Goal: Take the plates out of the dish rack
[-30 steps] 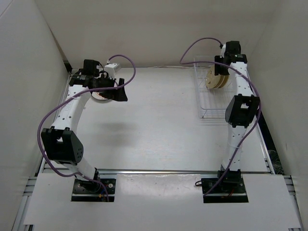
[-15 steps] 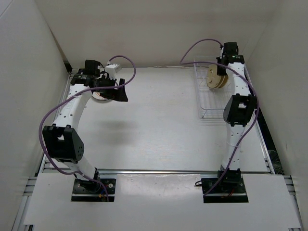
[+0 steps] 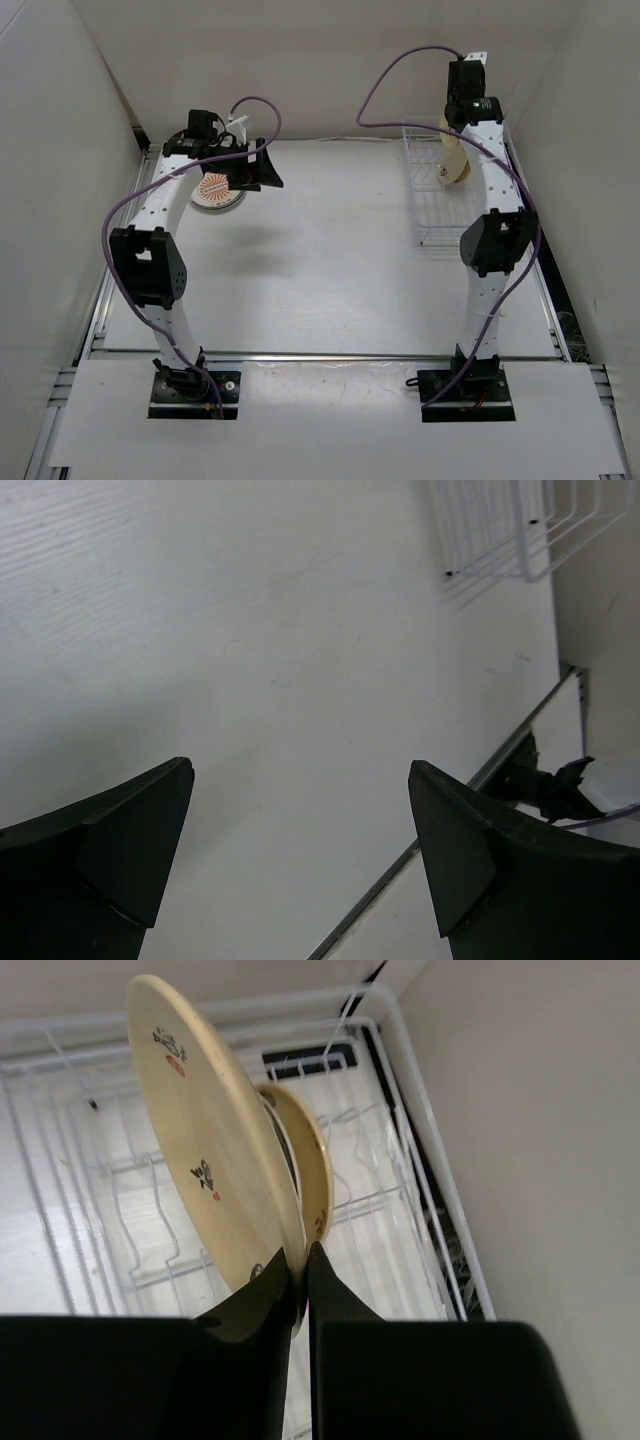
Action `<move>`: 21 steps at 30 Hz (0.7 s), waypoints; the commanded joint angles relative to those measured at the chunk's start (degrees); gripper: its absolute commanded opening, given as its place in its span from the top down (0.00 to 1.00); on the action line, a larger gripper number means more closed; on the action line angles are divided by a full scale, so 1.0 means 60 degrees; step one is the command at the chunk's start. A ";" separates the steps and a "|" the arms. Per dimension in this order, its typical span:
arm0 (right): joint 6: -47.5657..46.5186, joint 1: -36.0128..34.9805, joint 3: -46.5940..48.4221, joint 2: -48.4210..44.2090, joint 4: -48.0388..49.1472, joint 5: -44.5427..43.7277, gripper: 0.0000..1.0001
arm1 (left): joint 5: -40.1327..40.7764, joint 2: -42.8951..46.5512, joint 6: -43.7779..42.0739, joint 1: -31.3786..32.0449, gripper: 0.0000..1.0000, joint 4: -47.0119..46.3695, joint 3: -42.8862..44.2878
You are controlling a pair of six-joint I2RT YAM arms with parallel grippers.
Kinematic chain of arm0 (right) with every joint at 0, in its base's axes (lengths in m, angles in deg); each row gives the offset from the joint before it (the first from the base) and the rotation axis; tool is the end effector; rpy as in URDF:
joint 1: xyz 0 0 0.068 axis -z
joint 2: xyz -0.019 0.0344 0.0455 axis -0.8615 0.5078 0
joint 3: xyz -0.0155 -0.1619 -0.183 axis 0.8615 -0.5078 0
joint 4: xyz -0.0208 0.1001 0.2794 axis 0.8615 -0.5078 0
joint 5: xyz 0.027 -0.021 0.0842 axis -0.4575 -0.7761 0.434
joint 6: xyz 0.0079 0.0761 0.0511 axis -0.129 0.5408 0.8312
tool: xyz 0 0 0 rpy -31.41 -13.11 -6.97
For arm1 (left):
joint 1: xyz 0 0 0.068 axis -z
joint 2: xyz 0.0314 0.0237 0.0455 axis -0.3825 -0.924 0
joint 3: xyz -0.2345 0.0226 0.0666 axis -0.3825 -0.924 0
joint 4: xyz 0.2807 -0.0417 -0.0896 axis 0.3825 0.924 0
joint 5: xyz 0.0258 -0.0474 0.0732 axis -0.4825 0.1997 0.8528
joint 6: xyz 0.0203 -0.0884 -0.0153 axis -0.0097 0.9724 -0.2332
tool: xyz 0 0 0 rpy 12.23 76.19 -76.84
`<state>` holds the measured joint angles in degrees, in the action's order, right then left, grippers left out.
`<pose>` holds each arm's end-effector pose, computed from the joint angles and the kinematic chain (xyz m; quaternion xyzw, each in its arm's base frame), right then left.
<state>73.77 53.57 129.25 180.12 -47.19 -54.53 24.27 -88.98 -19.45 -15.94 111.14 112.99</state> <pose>0.5536 0.0133 0.3337 0.0732 0.8549 -0.2248 0.4618 0.4395 -0.1030 0.2562 0.1011 0.8998 -0.3496 0.2407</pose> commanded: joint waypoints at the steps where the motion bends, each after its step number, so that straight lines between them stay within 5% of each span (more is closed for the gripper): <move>1: 0.0022 -0.0186 -0.0405 -0.1392 0.0851 -0.0948 1.00 | -0.1858 -0.0367 0.0505 0.0008 0.01 -0.0339 0.1029; 7: 0.0622 -0.0099 -0.2191 -0.3047 0.0033 0.2029 1.00 | -0.4809 -0.0822 0.1282 0.0008 0.01 -0.0749 0.1046; 8: 0.0739 0.0061 -0.2486 -0.3396 -0.0346 0.4693 1.00 | -0.5370 -0.0954 0.1412 0.0008 0.01 -0.0894 0.1045; 12: 0.0945 0.0063 -0.3994 -0.3824 -0.0848 1.0632 1.00 | -0.6927 -0.1146 0.1765 0.0008 0.04 -0.1232 0.0665; 17: 0.1033 -0.0711 -0.5693 -0.3825 -0.1024 1.3618 1.00 | -0.7251 -0.1248 0.1765 0.0008 0.07 -0.1232 0.0474; 21: 0.1033 -0.1386 -0.5916 -0.3314 -0.1112 1.4562 1.00 | -0.7046 -0.1248 0.1765 0.0008 0.11 -0.1232 0.0358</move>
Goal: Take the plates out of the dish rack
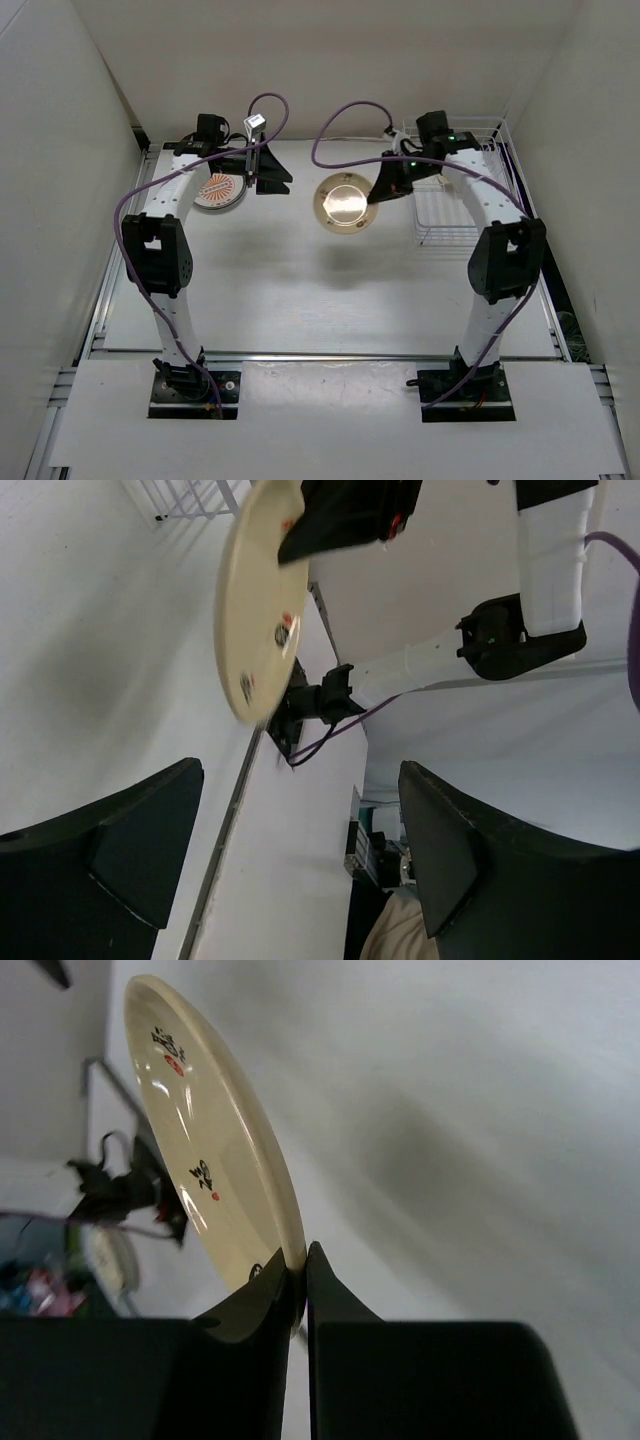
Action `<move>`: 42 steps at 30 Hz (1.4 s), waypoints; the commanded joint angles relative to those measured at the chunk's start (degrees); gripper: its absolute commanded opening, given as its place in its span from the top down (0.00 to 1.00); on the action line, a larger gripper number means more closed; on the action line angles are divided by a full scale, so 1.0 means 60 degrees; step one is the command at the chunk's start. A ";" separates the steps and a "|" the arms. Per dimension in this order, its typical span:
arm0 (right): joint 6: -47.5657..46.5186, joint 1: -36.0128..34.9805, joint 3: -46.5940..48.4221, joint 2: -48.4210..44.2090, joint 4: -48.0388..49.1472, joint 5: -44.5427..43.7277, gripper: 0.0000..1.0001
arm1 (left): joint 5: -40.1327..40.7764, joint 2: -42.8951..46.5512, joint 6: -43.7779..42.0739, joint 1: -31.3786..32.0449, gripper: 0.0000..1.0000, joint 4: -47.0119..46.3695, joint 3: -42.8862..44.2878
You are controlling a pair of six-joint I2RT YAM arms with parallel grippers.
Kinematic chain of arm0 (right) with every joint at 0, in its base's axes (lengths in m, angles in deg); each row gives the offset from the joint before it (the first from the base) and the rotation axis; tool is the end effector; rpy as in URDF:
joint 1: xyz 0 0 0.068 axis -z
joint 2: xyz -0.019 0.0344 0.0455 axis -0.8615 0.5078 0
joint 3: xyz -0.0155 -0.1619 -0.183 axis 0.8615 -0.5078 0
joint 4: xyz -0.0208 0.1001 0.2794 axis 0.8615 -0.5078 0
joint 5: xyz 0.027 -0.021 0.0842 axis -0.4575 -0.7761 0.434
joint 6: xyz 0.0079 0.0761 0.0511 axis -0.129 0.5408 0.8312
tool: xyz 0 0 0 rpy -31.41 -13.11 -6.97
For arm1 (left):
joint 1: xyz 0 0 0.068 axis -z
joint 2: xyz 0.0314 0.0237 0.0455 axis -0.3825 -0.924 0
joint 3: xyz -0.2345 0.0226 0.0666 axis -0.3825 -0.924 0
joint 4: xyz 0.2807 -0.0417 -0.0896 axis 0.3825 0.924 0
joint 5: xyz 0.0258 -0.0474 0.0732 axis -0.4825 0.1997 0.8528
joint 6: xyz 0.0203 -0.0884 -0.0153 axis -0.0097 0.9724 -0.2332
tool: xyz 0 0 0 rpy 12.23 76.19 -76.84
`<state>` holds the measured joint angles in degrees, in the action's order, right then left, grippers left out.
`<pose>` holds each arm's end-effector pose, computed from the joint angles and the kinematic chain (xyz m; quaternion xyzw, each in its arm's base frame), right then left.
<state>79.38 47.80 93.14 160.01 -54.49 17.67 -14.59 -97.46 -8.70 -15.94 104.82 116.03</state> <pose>0.4367 0.1447 0.2611 -0.1580 0.8916 0.3640 0.2183 0.4451 -0.1324 0.2566 0.1221 0.7547 -0.6356 0.1075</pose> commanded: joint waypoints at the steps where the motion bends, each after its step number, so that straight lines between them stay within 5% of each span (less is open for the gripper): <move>1: 0.0097 -0.0542 0.0102 0.0141 0.0105 0.2865 1.00 | -0.0482 0.0165 -0.0027 0.0008 0.11 -0.0180 -0.0149; 19: 0.1019 -0.1437 0.1274 0.1548 0.0676 0.3982 1.00 | 0.0061 0.0253 -0.0218 0.0183 0.36 -0.0180 -0.0808; 25: 0.1122 -0.1525 0.1697 0.1826 0.0779 0.3894 1.00 | 0.0149 0.0253 -0.0305 0.0271 0.64 -0.0180 -0.0809; 26: 0.1122 -0.1525 0.1698 0.1928 0.0779 0.3894 1.00 | 0.0149 0.0340 -0.0305 0.0271 0.81 -0.0267 -0.0910; 27: 0.1122 -0.1525 0.1785 0.1929 0.0779 0.3894 1.00 | 0.0149 0.0341 -0.0305 0.0271 0.88 -0.0268 -0.0911; 30: 0.1210 -0.1612 0.1786 0.1929 0.0779 0.3588 1.00 | 0.0149 0.0341 -0.0408 0.0271 0.90 -0.0268 -0.1014; 31: 0.1210 -0.1612 0.1786 0.1929 0.0779 0.3441 0.94 | 0.0265 0.0428 -0.0408 0.0271 0.90 -0.0268 -0.1014; 34: 0.0890 -0.1612 0.1874 0.1710 0.0458 0.1983 0.33 | 0.1011 0.0516 -0.0277 0.0271 0.90 -0.0268 -0.1014; 38: 0.0697 -0.1423 0.1275 0.0788 0.0369 0.0324 0.24 | 0.3058 0.0517 0.0789 0.0271 0.90 -0.0384 -0.0897; 42: 0.0304 -0.0925 0.0484 -0.0076 0.0179 -0.0412 0.23 | 0.3342 0.0064 0.1785 0.0271 0.90 -0.0648 -0.0604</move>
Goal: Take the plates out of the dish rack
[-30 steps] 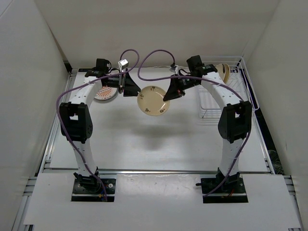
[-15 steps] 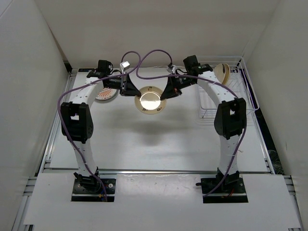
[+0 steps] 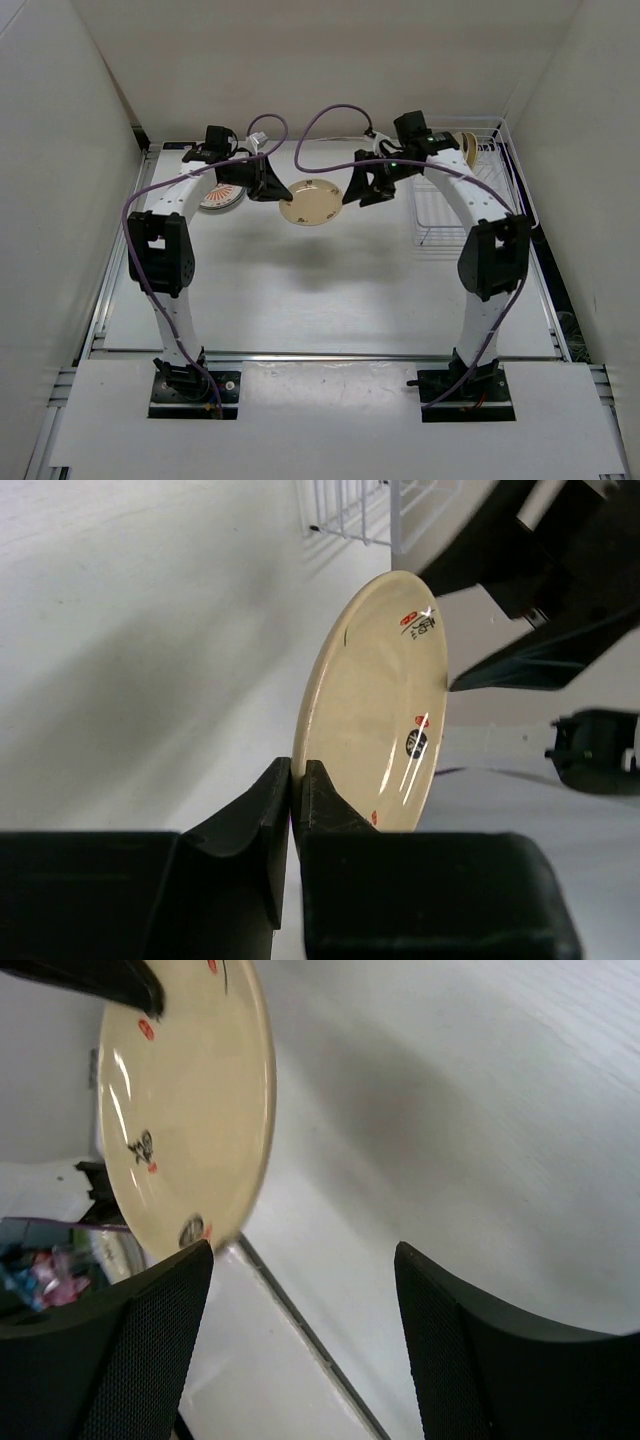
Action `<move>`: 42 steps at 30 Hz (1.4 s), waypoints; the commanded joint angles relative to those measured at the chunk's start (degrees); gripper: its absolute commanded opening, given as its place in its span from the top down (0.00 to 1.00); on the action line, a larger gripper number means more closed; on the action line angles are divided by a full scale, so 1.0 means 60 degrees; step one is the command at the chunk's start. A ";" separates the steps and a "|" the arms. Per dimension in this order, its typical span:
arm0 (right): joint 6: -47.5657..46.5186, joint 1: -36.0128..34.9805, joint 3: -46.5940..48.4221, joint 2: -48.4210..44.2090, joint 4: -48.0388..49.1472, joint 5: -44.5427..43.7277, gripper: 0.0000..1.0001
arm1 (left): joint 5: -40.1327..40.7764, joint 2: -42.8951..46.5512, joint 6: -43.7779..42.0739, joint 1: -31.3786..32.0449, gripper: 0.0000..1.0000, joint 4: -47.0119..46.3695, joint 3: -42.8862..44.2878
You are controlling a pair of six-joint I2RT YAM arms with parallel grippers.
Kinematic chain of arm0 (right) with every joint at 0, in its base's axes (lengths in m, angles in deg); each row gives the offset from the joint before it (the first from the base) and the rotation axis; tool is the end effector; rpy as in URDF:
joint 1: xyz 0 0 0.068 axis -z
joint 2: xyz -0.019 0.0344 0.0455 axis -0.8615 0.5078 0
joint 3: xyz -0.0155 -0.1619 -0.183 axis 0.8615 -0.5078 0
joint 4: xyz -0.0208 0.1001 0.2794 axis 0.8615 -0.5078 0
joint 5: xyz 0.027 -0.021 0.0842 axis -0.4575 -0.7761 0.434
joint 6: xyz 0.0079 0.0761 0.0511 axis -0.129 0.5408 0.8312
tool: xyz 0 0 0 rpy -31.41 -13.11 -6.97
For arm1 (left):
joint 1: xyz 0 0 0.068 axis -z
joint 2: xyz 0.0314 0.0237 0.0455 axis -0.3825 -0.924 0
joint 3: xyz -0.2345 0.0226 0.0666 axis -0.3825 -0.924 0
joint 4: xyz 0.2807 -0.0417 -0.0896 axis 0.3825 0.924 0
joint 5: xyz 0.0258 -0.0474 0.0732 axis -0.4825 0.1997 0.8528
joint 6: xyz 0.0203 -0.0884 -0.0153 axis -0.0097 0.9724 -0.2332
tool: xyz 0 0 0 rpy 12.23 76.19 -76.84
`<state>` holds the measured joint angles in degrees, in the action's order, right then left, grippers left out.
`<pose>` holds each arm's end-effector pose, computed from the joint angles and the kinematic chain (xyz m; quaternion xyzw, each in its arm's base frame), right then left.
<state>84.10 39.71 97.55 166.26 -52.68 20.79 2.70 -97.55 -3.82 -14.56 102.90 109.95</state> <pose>0.4327 0.2157 0.2447 -0.1903 0.8766 0.4090 0.1675 0.4482 -0.1352 0.2017 0.0329 0.8416 -0.5303 0.0971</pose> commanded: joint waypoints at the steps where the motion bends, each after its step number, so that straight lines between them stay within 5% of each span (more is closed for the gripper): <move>1: -0.0586 0.0511 -0.0572 -0.1482 -0.0124 -0.1021 0.23 | 0.0620 -0.0213 0.1151 0.0042 0.90 -0.0473 0.0583; 20: -0.1261 0.0717 -0.4090 -0.4839 -0.0578 -0.1167 0.23 | 0.2803 -0.4827 0.0802 0.0042 0.90 -0.1308 0.6428; 35: -0.1349 0.0717 -0.4179 -0.5046 -0.0666 -0.1256 0.23 | 0.2805 -0.6045 0.0231 0.0130 0.83 -0.1397 0.6151; 37: -0.1349 0.0717 -0.4179 -0.5046 -0.0666 -0.1343 0.23 | 0.2805 -0.6133 0.0230 0.0130 0.77 -0.1397 0.6151; 42: -0.1349 0.0717 -0.4266 -0.5133 -0.0666 -0.1432 0.23 | 0.2892 -0.6134 0.0039 0.0130 0.33 -0.1397 0.6064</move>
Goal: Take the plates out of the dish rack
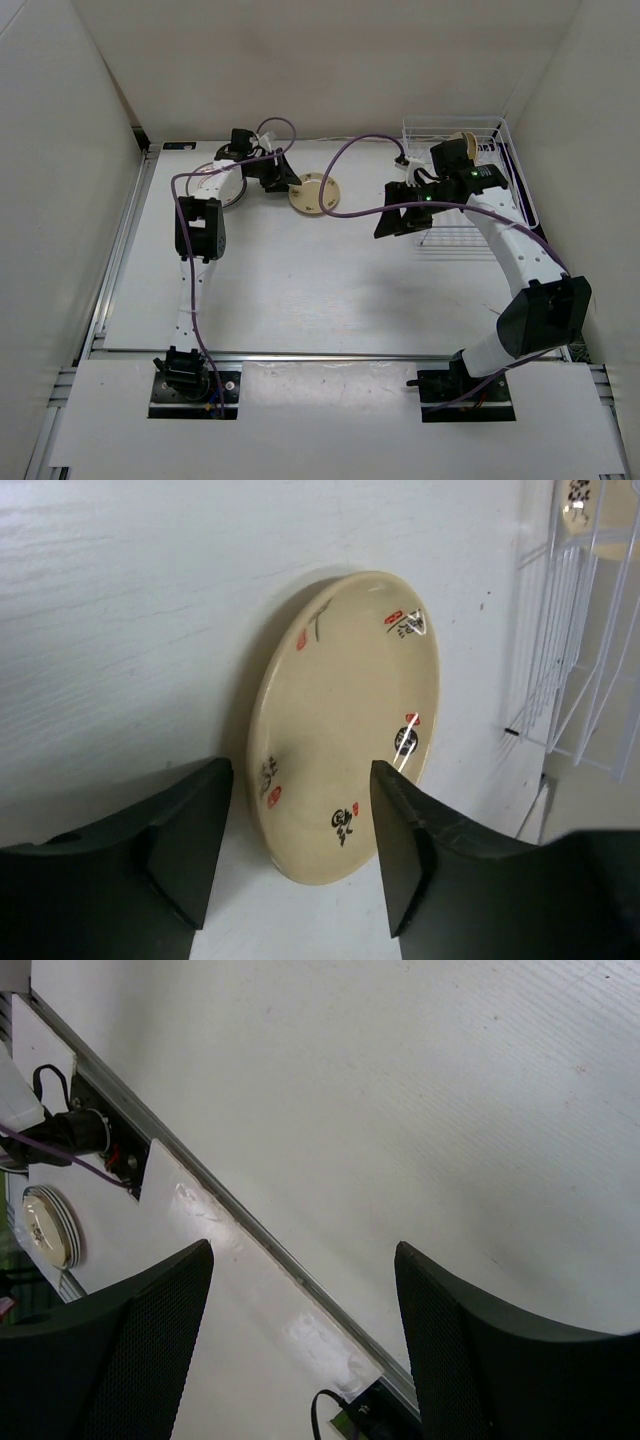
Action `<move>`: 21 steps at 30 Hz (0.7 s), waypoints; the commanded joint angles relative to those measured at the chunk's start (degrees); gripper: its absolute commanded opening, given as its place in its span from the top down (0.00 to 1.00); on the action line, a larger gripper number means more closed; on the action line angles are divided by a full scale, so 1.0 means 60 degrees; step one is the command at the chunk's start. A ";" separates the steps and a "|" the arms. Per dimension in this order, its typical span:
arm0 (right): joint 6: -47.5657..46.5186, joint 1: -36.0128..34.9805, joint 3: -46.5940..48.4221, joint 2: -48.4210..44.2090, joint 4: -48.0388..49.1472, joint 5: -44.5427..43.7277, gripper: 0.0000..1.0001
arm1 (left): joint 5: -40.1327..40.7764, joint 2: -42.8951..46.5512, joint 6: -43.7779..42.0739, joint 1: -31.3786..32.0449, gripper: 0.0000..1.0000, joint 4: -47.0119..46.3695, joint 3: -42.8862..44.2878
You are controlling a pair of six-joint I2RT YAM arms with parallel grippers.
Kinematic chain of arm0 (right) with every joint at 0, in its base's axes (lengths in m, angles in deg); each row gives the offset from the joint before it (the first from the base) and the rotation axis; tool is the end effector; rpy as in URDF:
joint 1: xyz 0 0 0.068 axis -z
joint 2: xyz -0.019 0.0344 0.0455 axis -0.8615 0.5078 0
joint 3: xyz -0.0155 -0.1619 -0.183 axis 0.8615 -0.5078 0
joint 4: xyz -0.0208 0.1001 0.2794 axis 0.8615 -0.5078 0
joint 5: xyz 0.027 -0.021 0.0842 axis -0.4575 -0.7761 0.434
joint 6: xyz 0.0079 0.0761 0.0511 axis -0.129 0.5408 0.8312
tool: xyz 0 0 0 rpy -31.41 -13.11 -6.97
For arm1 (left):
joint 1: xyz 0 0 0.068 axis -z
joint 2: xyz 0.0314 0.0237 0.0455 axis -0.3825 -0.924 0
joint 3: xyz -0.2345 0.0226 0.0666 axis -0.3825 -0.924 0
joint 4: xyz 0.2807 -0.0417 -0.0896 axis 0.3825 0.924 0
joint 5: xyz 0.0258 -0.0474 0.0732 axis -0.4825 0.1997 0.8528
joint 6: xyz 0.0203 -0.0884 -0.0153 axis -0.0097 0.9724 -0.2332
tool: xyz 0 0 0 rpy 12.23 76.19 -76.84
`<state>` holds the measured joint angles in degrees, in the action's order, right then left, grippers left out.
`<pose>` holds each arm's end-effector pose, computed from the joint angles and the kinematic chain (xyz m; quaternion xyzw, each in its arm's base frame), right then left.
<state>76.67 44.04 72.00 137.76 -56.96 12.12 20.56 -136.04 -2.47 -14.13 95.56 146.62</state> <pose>0.3404 0.1427 0.2729 -0.1940 0.9012 0.3225 0.2149 0.5809 -0.1422 0.0763 -0.0011 0.8913 -0.4136 0.1858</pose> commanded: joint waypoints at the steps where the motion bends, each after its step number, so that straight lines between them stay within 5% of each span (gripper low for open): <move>1: -0.0111 -0.0004 -0.0009 -0.0383 0.0048 0.0014 0.23 | -0.0084 0.0281 -0.0186 0.0057 0.30 -0.0173 -0.0049; 5: -0.0024 -0.0004 0.0107 -0.0383 0.0413 -0.1270 0.23 | 0.0339 0.0704 -0.0537 0.0057 0.08 -0.0173 -0.0400; 7: 0.0065 -0.0004 0.0355 -0.0383 0.0836 -0.3551 0.23 | 0.0750 0.1070 -0.0670 0.0057 0.01 -0.0173 -0.0722; 12: -0.0490 0.0097 0.1235 0.0405 0.1746 -0.8009 0.20 | 0.2067 0.2271 -0.1064 0.0145 0.01 -0.0085 -0.1454; 21: -0.0696 0.1706 0.4030 0.2413 0.1835 -0.7605 0.22 | 0.2159 0.5563 -0.1650 0.0320 0.01 0.0091 -0.3372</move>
<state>73.37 51.30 90.69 149.54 -47.89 -32.36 33.45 -114.99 -9.48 -13.23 96.26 128.13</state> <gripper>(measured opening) 0.785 0.993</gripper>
